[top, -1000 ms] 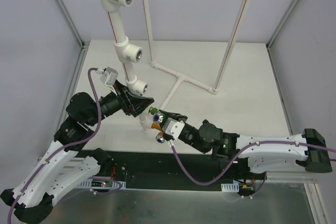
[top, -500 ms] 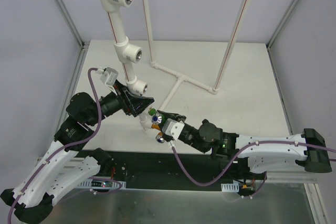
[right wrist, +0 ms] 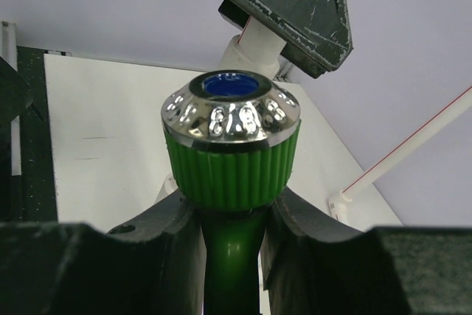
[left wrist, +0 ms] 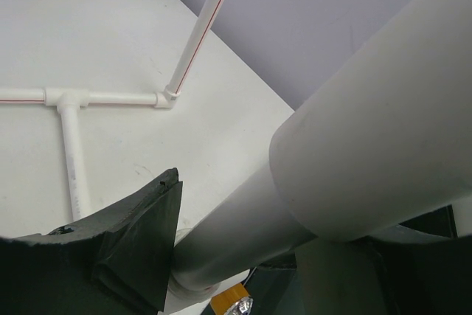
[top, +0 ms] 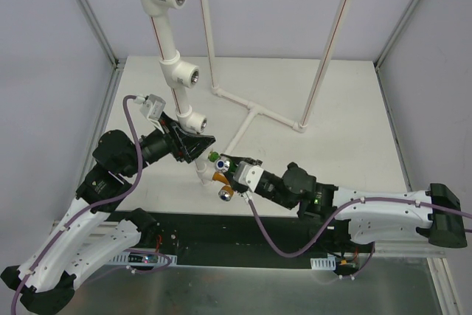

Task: Install the water faucets
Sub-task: Install the water faucet onto the adaptor.

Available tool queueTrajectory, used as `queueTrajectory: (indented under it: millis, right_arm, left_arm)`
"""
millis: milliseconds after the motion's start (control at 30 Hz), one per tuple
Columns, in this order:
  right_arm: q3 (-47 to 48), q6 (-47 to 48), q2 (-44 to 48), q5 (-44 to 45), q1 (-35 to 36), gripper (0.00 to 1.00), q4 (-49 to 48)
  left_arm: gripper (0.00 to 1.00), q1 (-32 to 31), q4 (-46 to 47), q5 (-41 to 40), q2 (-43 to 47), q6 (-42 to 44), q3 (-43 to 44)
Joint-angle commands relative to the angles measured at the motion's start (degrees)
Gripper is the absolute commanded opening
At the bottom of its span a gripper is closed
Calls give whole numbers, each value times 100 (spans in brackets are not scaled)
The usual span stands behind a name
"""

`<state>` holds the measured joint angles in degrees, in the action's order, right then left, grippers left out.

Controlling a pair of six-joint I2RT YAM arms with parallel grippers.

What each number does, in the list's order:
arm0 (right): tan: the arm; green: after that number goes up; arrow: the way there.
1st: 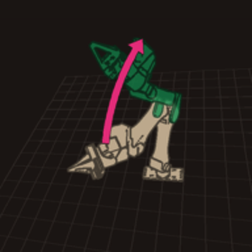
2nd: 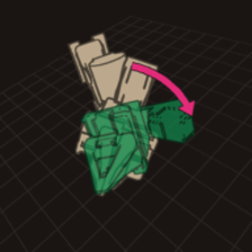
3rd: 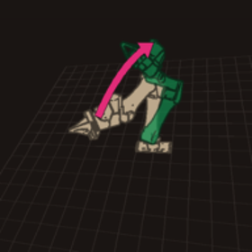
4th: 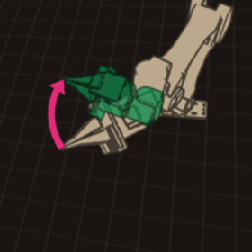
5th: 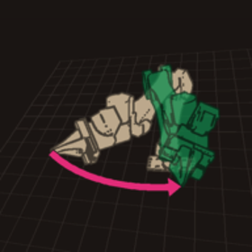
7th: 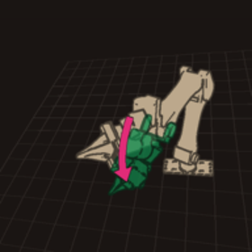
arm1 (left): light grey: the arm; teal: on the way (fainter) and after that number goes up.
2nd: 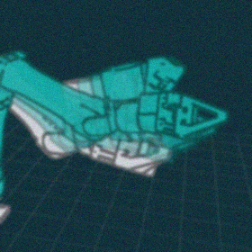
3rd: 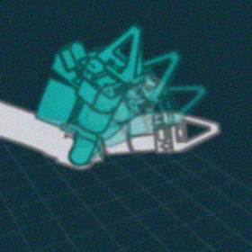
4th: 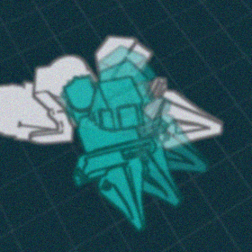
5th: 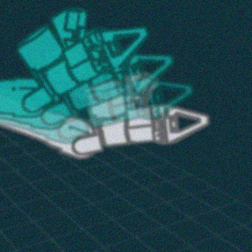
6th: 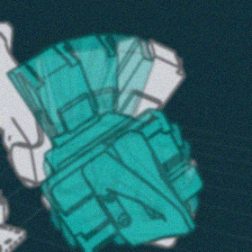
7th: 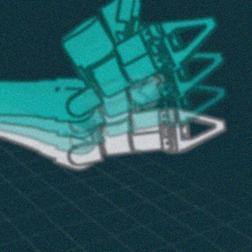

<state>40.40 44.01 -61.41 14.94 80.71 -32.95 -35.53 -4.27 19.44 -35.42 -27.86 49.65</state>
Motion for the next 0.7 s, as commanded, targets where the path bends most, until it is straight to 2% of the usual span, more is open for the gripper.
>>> queueTrajectory:
  millis: [0, 200, 500, 667]
  right_arm:
    - [-50, -402, 147, -632, -239, 0, -493]
    - [-182, -516, 6, -958, -406, 0, -738]
    - [-445, -622, -319, -853, -433, 0, -1547]
    - [-525, -736, -381, -852, -442, 0, -1627]
  left_arm:
    - [58, 28, 6, 297, 123, -255, 89]
    - [58, 28, -39, 315, 272, -413, 10]
    - [55, 28, -39, 367, 132, -572, 45]
    - [54, 28, -12, 411, 18, -607, 80]
